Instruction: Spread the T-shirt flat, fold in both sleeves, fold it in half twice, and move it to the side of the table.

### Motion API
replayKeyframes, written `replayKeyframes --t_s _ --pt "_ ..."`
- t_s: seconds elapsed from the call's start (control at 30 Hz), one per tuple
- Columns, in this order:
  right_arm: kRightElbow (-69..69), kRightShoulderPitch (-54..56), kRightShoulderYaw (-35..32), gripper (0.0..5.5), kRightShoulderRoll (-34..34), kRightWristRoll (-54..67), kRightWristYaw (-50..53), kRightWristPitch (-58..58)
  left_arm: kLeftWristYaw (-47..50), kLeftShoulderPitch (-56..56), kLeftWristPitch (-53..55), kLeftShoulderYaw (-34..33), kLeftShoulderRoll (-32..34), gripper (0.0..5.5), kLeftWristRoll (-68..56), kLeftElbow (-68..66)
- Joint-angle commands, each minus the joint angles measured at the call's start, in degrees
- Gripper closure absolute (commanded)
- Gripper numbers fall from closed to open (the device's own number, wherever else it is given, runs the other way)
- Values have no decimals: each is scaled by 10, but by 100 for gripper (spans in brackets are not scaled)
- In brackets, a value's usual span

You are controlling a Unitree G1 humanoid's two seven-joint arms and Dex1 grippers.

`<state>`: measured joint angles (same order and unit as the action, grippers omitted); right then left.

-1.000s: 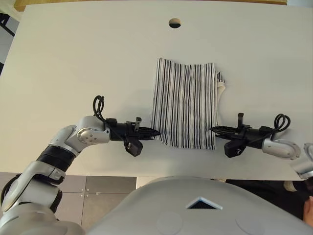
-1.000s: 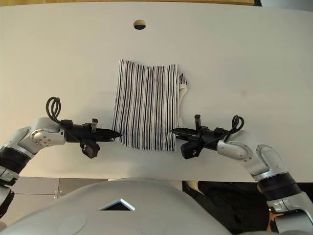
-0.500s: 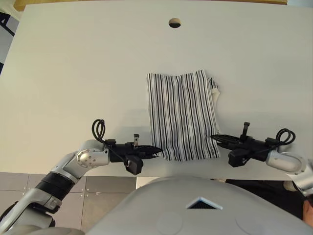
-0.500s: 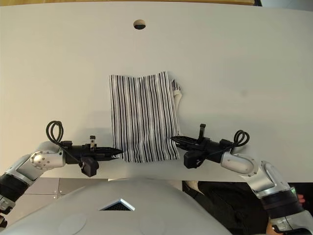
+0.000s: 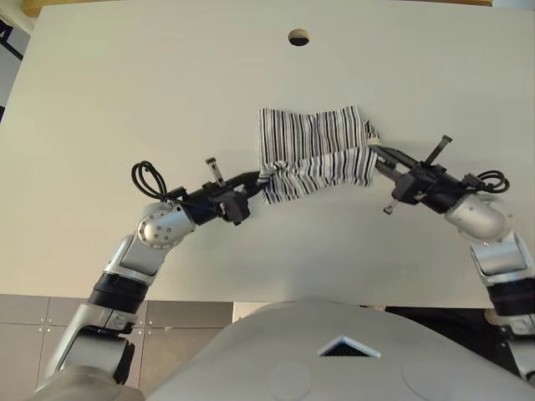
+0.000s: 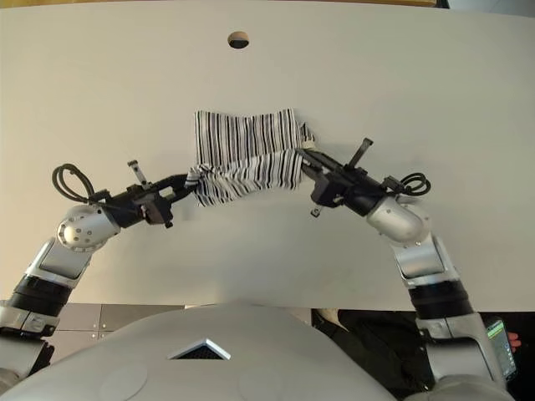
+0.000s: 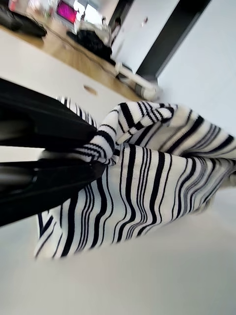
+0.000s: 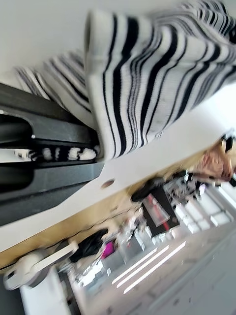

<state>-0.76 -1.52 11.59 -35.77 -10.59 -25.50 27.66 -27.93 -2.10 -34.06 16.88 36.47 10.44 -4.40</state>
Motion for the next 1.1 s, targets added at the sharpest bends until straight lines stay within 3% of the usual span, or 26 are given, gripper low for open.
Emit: replayKeyframes --t_s 0.03,0.2,0.27,0.57,0.73,0.8,0.97,1.1 --pt "-58 55 -6 540 33 -35 36 -24 15 81 21 -2 -34 535 34 -61" --pt "-157 119 4 540 68 -81 83 -34 67 194 7 27 -91 535 108 -224" --pt "-192 143 10 540 80 -95 100 -27 87 217 -4 31 -99 496 126 -281" --pt "-414 291 40 357 147 -125 156 16 186 307 -25 14 -126 347 138 -479" --pt "-561 375 25 285 184 -110 194 22 218 314 -28 -33 -142 284 93 -520" --pt "-573 376 11 281 187 -96 207 37 242 299 -21 -53 -131 255 82 -535" --pt "-380 278 38 281 194 -11 71 92 280 248 -27 -99 -117 181 51 -515" --pt "-469 323 54 281 246 12 -14 9 300 260 -41 -137 -174 118 -4 -500"
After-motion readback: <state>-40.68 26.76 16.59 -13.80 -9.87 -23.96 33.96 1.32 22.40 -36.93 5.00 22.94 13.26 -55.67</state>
